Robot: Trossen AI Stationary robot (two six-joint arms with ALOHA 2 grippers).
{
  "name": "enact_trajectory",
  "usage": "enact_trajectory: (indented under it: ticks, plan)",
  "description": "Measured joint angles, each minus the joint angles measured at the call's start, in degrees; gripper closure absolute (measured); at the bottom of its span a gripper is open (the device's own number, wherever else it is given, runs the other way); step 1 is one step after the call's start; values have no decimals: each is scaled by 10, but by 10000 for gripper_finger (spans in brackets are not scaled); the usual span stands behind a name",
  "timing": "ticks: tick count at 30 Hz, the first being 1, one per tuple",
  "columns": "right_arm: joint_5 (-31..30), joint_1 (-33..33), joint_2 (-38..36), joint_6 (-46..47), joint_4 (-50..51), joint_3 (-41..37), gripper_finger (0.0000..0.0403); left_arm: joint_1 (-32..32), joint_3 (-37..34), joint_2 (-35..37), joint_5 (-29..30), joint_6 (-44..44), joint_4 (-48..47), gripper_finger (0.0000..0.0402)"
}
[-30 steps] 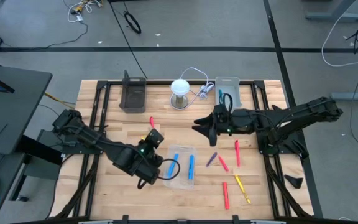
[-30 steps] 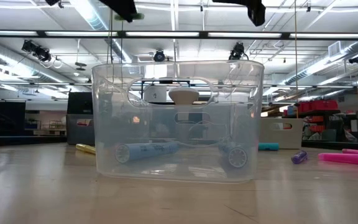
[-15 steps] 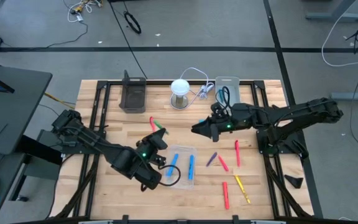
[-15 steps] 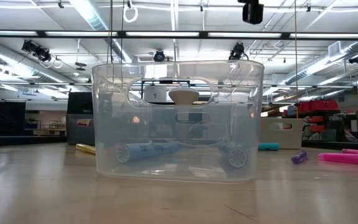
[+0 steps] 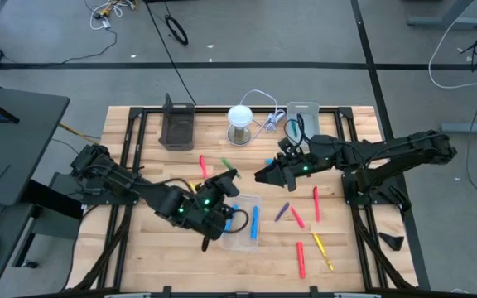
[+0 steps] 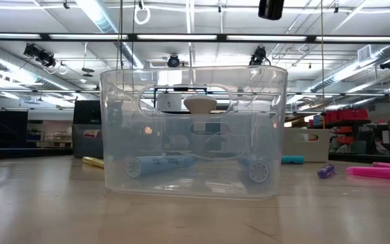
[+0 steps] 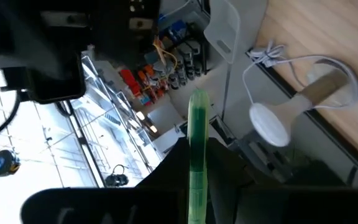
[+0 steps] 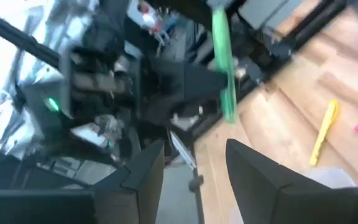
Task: Pick & Place Markers
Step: Put the green pen into the gray bin
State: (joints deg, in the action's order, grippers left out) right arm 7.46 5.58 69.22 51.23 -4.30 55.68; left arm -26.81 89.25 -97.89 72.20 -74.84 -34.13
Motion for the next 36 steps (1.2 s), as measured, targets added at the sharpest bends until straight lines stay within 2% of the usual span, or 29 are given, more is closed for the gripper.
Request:
enact_trajectory:
  ticks: [9,23,28,36]
  plan:
    - [29,-11,36,0,-35,0,227,23,0,0,-50,-122,126,368]
    - [42,-17,53,23,-72,0,229,24,0,1,-76,-144,144,368]
    - [51,-17,64,21,-78,0,250,24,0,1,-79,-143,146,368]
    - [66,-16,66,23,-85,0,316,24,0,1,-78,-144,147,368]
